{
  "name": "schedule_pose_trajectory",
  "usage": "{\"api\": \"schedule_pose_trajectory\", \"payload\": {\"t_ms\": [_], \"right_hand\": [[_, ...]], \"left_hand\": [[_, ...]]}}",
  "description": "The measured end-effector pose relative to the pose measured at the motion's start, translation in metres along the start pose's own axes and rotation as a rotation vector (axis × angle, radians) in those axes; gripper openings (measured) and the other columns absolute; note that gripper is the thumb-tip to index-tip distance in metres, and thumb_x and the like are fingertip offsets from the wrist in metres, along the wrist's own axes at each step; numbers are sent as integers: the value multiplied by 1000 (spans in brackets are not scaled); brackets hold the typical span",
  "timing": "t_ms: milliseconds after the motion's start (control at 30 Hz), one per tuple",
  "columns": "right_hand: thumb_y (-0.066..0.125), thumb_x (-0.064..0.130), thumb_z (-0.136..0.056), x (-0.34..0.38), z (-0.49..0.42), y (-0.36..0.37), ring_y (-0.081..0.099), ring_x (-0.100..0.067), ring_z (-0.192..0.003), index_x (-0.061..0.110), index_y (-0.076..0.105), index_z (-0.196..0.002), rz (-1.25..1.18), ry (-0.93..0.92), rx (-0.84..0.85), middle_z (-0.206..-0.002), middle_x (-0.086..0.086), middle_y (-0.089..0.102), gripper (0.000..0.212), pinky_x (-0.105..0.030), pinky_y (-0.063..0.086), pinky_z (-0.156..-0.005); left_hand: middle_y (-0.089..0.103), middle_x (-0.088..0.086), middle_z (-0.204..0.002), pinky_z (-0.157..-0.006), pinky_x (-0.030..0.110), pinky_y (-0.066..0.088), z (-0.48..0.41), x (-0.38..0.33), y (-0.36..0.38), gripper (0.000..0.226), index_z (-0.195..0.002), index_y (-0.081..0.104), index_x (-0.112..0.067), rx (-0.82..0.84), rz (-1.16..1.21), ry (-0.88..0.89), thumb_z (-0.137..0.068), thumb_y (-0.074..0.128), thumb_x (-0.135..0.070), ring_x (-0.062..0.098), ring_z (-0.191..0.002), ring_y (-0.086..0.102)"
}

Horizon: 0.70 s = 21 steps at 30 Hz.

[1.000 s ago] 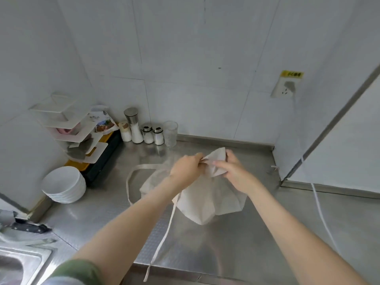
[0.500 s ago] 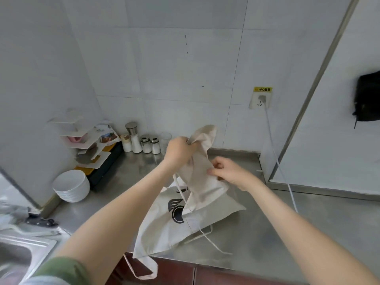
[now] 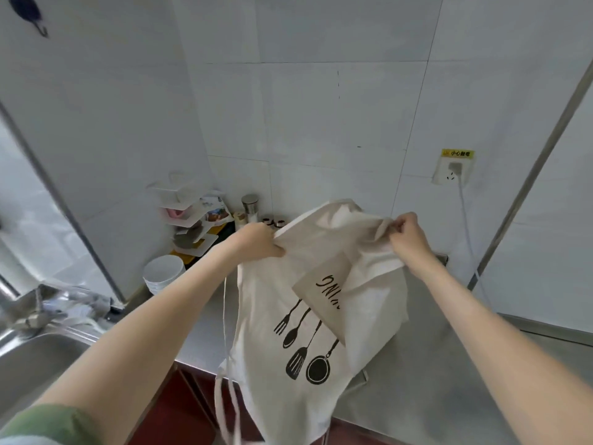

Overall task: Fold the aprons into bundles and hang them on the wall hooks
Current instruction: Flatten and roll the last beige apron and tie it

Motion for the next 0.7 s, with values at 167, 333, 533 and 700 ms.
{"api": "schedule_pose_trajectory", "payload": {"t_ms": [167, 333, 533, 700], "right_hand": [[32, 1, -93, 3, 7, 3, 49, -15, -87, 19, 43, -113, 8, -9, 101, -104, -2, 54, 30, -21, 38, -64], [30, 2, -91, 11, 8, 1, 54, -23, -89, 19, 50, -99, -8, -25, 142, -99, -7, 59, 27, -32, 40, -73], [36, 16, -101, 46, 11, -7, 54, -11, -103, 24, 51, -114, -126, -122, 220, -105, 9, 57, 21, -26, 42, -86], [72, 35, -83, 30, 13, -19, 44, -14, -117, 38, 31, -131, -83, -148, 274, -125, 4, 45, 63, -28, 38, -97]], "left_hand": [[65, 16, -106, -70, 30, 38, -14, -17, 7, 29, -109, 64, -2, -94, 213, -22, -95, 48, -22, 28, -97, 57], [7, 14, -159, -115, 54, 7, -23, -50, 9, 92, -150, 13, -13, -335, -6, 145, -81, 70, -35, 31, -147, 10], [57, 5, -134, -105, 45, 24, -21, -120, 15, 87, -136, 47, -17, -785, -468, 825, -58, 81, -36, 27, -125, 53], [64, 10, -100, -68, 30, 31, -29, -128, 8, 22, -110, 56, -9, -510, -306, 474, -92, 45, -14, 31, -96, 59]]}}
Point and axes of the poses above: each hand's wrist, its own z-axis away from the middle knuckle, its own y-axis out of the palm, x = y × z, the point moved 2 cm from there along -z, towards the middle knuckle
